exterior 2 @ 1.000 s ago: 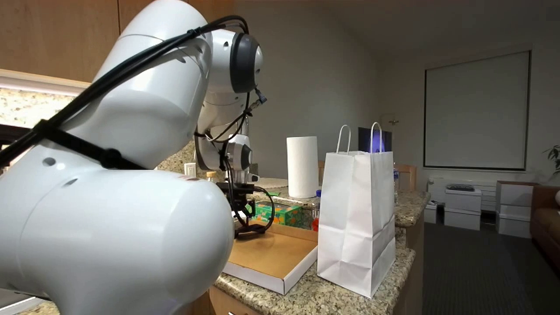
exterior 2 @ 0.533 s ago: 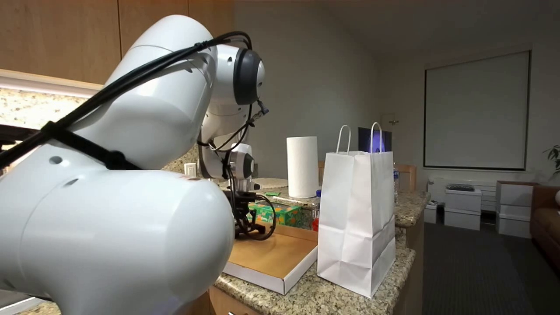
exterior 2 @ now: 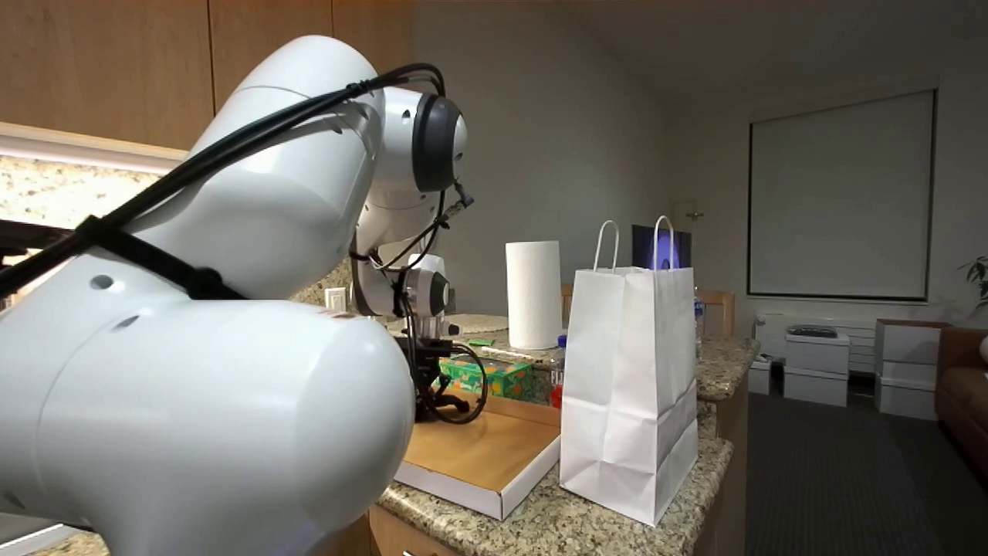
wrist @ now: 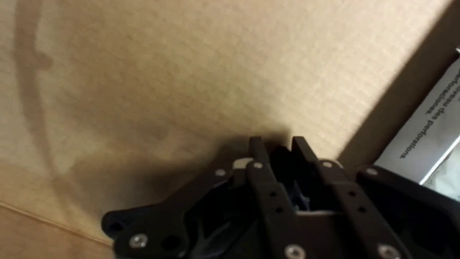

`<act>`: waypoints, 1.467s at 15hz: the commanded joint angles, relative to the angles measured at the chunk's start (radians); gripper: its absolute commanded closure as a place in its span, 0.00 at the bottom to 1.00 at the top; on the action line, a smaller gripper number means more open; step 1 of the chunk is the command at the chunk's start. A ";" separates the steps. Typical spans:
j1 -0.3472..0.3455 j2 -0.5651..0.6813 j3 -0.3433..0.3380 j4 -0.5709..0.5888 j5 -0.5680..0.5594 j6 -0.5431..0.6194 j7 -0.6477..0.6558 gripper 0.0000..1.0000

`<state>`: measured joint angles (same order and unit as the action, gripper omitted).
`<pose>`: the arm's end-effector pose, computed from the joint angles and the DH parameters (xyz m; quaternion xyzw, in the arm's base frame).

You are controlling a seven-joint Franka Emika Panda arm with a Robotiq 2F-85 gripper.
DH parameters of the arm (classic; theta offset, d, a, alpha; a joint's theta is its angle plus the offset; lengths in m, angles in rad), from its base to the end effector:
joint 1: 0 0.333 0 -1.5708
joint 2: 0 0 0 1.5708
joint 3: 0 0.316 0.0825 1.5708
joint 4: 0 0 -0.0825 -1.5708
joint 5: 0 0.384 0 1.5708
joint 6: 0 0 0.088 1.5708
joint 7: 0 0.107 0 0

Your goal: Place the black socks inside the white bag

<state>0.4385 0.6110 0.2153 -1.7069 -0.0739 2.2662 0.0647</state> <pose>0.5415 0.3948 0.2405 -0.9543 -0.2962 0.0289 0.0253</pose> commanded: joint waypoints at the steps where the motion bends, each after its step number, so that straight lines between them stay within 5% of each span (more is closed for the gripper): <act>1: 0.013 0.001 -0.011 0.008 -0.029 0.001 0.036 0.96; 10: -0.002 -0.099 0.002 -0.109 -0.017 0.036 0.026 0.95; 22: -0.070 -0.515 0.012 -0.417 -0.002 0.074 0.087 0.94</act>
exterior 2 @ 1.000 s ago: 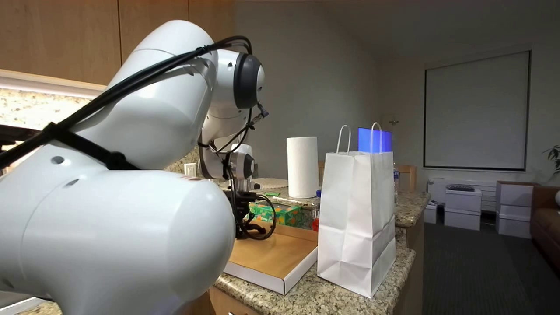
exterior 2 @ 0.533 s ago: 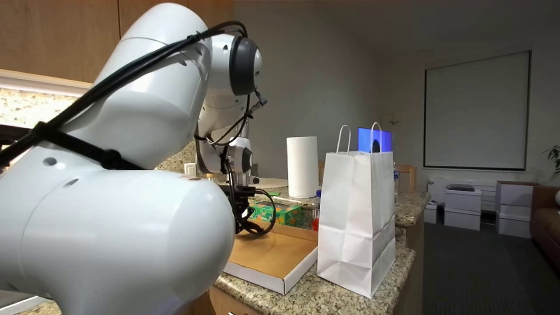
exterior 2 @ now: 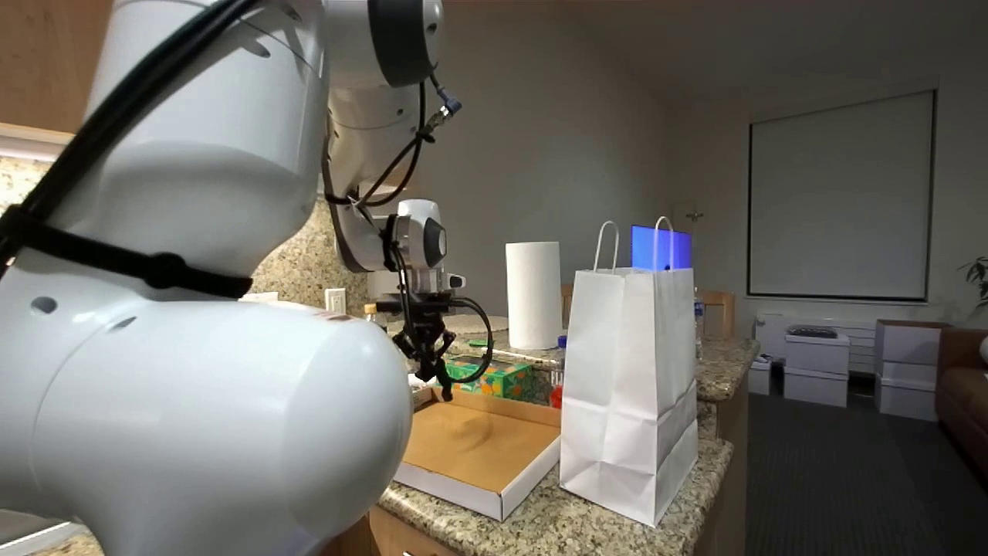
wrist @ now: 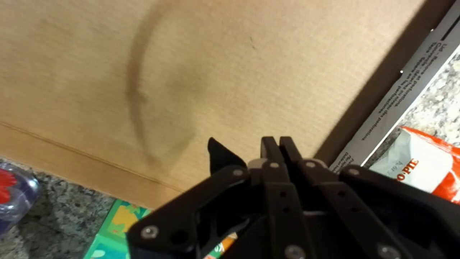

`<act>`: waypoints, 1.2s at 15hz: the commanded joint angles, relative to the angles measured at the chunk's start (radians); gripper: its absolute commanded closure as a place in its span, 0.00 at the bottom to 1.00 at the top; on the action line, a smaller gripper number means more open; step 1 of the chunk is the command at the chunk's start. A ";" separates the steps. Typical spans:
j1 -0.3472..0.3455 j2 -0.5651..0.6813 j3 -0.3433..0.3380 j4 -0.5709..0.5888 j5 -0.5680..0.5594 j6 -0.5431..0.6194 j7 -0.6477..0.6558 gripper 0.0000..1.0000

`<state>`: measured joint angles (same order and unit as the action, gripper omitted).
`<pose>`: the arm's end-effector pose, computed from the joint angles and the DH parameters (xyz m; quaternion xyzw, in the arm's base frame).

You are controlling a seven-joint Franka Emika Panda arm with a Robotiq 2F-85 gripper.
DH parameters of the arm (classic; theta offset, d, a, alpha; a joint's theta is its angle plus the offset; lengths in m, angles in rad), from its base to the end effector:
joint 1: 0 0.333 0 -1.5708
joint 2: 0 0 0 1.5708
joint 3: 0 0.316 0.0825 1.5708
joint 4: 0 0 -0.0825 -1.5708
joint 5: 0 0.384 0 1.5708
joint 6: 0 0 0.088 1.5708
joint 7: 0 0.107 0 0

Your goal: Place the black socks inside the white bag

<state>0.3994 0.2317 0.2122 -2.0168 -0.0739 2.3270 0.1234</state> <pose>0.4941 0.3400 0.3483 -0.9643 -0.2612 -0.0408 0.0116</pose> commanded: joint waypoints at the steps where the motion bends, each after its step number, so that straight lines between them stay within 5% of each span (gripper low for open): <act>1: -0.041 -0.173 0.019 -0.121 0.008 0.002 0.017 0.95; 8: -0.107 -0.366 0.011 -0.077 0.028 -0.205 -0.004 0.95; 14: -0.178 -0.385 -0.031 0.133 0.095 -0.540 -0.021 0.95; 18: -0.235 -0.374 -0.071 0.246 0.106 -0.649 0.008 0.95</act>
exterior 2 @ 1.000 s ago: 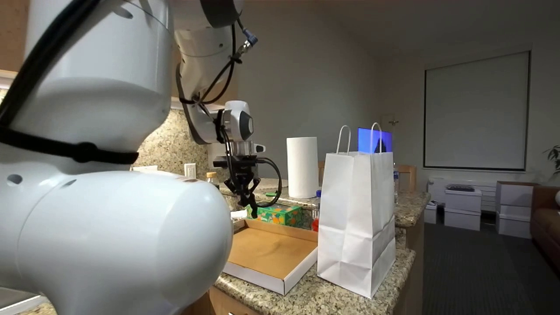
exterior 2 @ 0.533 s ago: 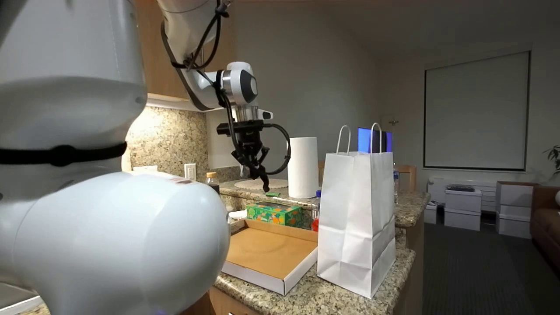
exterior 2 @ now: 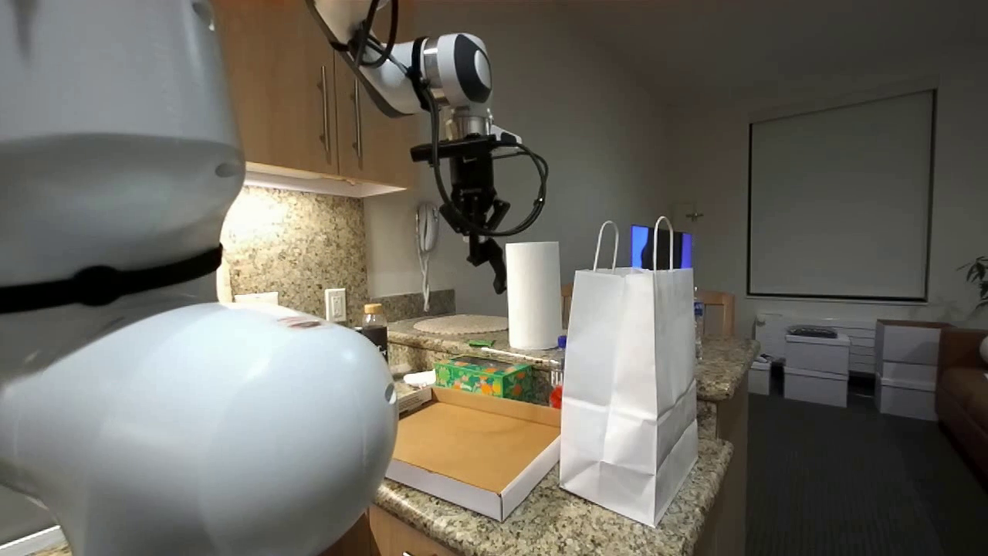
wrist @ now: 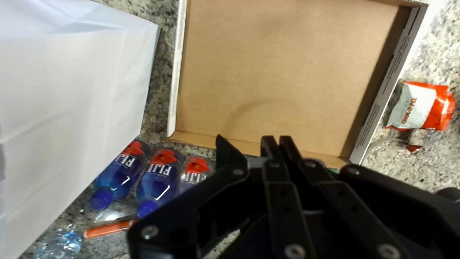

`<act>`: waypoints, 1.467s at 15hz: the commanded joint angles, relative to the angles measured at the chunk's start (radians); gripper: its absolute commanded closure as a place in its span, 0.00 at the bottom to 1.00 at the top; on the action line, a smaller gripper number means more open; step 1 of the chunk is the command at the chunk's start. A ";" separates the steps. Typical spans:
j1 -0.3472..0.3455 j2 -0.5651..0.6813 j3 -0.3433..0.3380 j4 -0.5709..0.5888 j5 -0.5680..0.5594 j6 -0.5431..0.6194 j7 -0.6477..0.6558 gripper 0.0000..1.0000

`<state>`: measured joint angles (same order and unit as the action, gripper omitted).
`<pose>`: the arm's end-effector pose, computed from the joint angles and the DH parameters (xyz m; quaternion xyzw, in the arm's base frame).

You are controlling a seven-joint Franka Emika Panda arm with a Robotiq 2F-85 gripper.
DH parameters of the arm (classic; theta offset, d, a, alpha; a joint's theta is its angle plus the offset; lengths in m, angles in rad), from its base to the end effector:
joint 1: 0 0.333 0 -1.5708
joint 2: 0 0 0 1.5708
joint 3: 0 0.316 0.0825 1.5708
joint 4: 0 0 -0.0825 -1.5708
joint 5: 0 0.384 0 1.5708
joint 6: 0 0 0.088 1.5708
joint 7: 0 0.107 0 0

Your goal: Place the black socks inside the white bag

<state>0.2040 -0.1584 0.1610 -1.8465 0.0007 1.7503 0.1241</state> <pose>0.4816 0.1900 0.5926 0.9923 0.1194 0.0322 0.0047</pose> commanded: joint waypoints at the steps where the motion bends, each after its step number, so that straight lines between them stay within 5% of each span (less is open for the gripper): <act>1: -0.055 0.013 -0.035 0.094 0.045 -0.087 0.006 0.95; 16: -0.268 -0.139 -0.326 0.091 0.544 -0.035 -0.011 0.95; 22: -0.289 -0.111 -0.356 0.042 0.592 -0.065 -0.019 0.95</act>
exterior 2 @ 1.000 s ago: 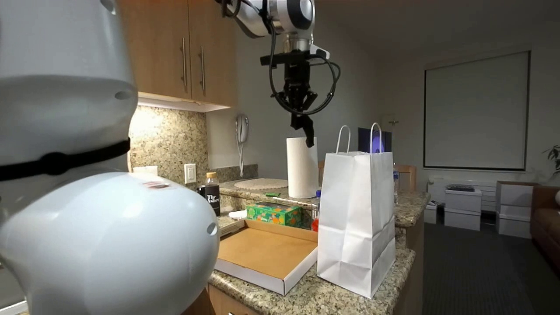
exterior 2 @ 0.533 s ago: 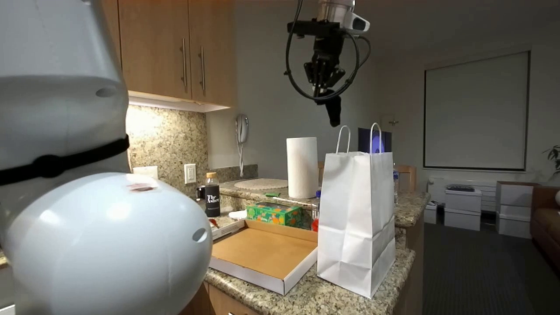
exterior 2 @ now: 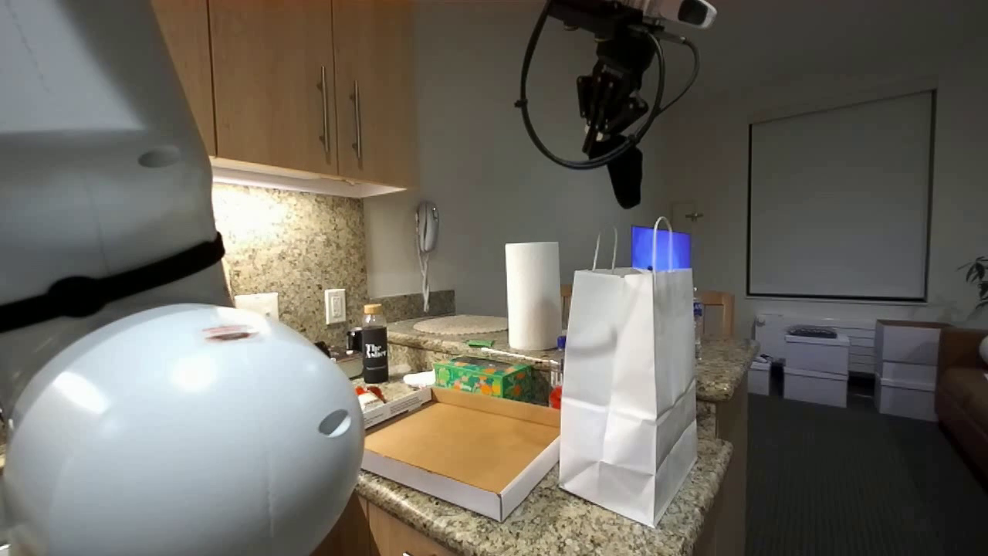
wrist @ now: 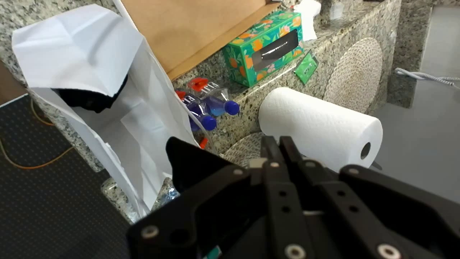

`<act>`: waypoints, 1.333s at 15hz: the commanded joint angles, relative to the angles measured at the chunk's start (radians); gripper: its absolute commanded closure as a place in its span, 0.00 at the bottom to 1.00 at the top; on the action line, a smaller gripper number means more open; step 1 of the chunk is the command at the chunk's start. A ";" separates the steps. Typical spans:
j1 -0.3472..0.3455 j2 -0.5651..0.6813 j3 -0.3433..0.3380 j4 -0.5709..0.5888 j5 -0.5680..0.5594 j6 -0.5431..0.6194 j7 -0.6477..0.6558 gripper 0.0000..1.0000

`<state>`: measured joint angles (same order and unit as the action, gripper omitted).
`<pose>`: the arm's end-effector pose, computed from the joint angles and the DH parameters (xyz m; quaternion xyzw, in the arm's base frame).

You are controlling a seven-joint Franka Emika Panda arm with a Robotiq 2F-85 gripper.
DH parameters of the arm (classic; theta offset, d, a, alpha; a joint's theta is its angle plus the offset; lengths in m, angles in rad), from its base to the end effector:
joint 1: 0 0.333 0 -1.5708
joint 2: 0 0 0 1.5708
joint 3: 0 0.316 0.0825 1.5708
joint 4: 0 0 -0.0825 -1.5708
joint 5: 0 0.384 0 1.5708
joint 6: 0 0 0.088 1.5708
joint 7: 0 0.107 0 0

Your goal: Place the black socks inside the white bag

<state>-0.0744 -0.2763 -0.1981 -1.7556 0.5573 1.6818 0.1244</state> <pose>0.4678 -0.0947 0.7040 -0.9299 0.1895 -0.1155 0.2932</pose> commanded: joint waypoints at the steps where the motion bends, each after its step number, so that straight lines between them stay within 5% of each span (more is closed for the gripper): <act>1: -0.011 0.014 0.005 -0.062 0.035 0.003 -0.017 0.95; 12: -0.048 0.079 0.002 -0.138 0.026 -0.001 0.019 0.96; 14: -0.051 0.081 0.001 -0.139 0.030 0.001 0.016 0.70; 20: -0.051 0.079 0.007 -0.137 0.029 0.006 0.013 0.32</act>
<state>-0.1146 -0.1865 -0.2009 -1.8788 0.5628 1.6814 0.1265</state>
